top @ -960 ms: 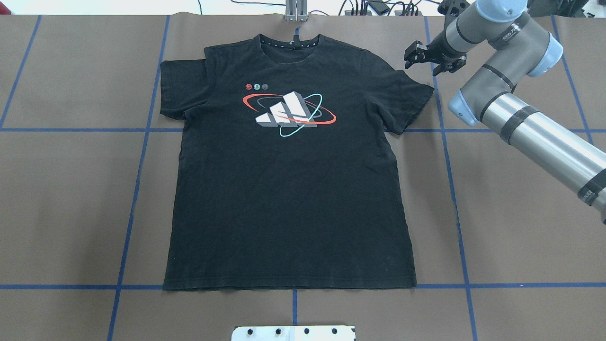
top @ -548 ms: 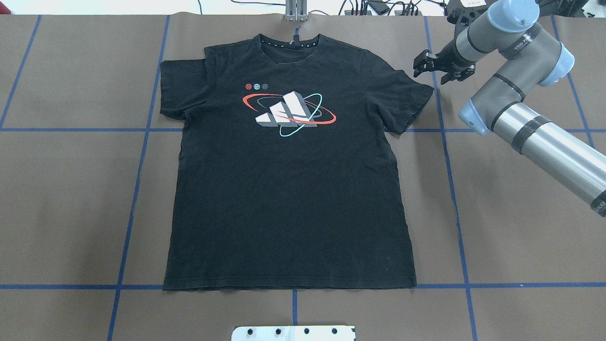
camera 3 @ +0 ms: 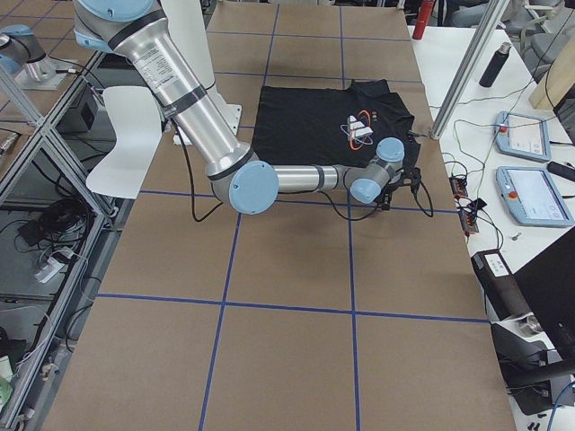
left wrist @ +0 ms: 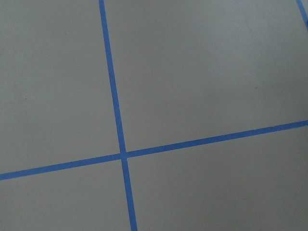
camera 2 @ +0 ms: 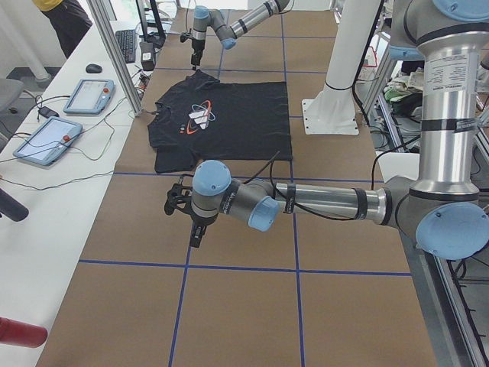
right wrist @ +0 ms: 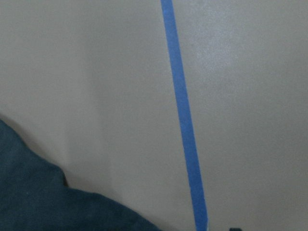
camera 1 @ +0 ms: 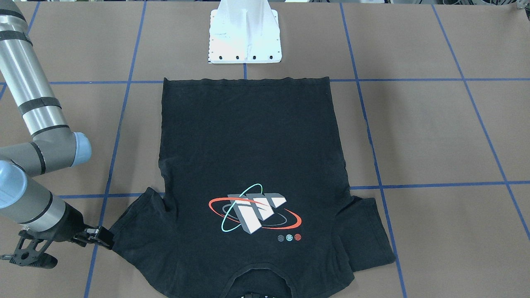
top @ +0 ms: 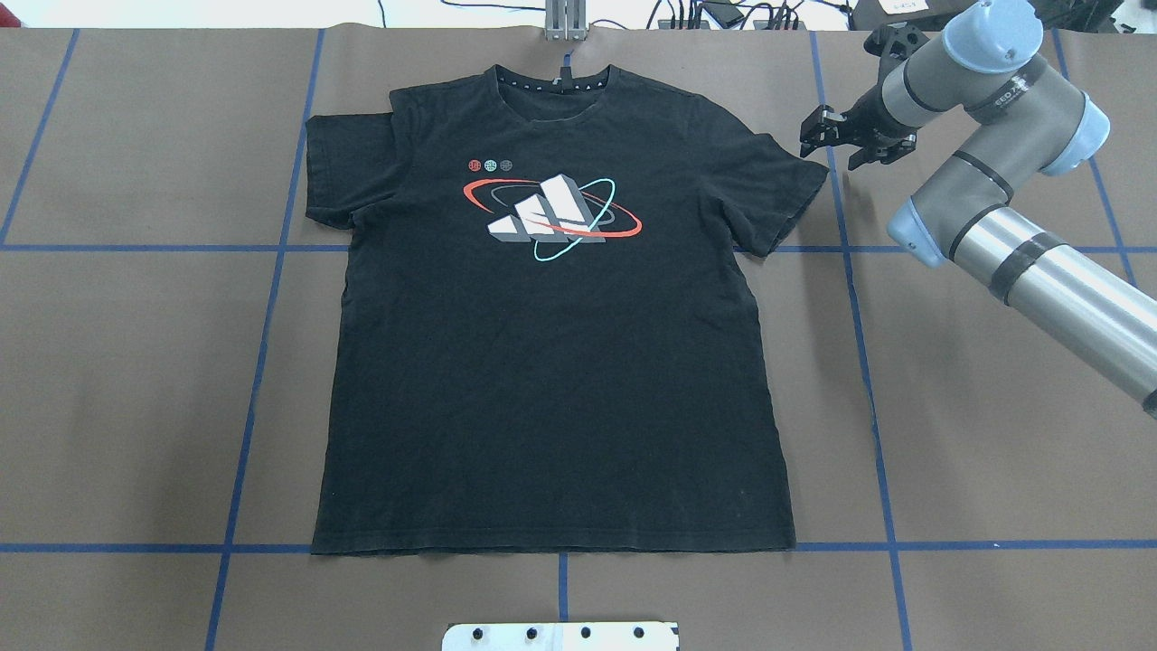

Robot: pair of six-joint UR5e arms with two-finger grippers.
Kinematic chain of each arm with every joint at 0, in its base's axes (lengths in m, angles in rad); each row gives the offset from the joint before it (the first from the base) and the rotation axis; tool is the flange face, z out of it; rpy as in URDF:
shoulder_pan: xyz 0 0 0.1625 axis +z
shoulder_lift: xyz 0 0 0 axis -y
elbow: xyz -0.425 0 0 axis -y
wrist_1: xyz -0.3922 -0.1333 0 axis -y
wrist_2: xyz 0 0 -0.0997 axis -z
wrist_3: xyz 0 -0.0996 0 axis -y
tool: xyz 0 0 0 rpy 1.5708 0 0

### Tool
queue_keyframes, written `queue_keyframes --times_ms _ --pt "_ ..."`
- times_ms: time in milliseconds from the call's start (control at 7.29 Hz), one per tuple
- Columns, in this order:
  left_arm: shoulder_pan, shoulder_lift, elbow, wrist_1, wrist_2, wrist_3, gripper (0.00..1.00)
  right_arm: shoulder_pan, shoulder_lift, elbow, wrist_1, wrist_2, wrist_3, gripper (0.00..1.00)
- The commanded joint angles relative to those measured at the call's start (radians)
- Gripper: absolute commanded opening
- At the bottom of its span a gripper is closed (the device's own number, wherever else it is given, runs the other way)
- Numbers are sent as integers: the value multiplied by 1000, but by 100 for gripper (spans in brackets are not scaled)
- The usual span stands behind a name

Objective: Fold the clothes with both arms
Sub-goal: 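Move the right gripper to the shoulder seam nearest it and grasp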

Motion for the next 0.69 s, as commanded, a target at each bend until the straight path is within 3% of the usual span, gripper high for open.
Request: queue_keyframes --times_ms 0,548 --pt "0 0 0 0 0 2 100 -2 -26 31 0 1 0 81" --pt "0 0 5 0 0 2 100 -15 -20 27 -5 -2 0 68"
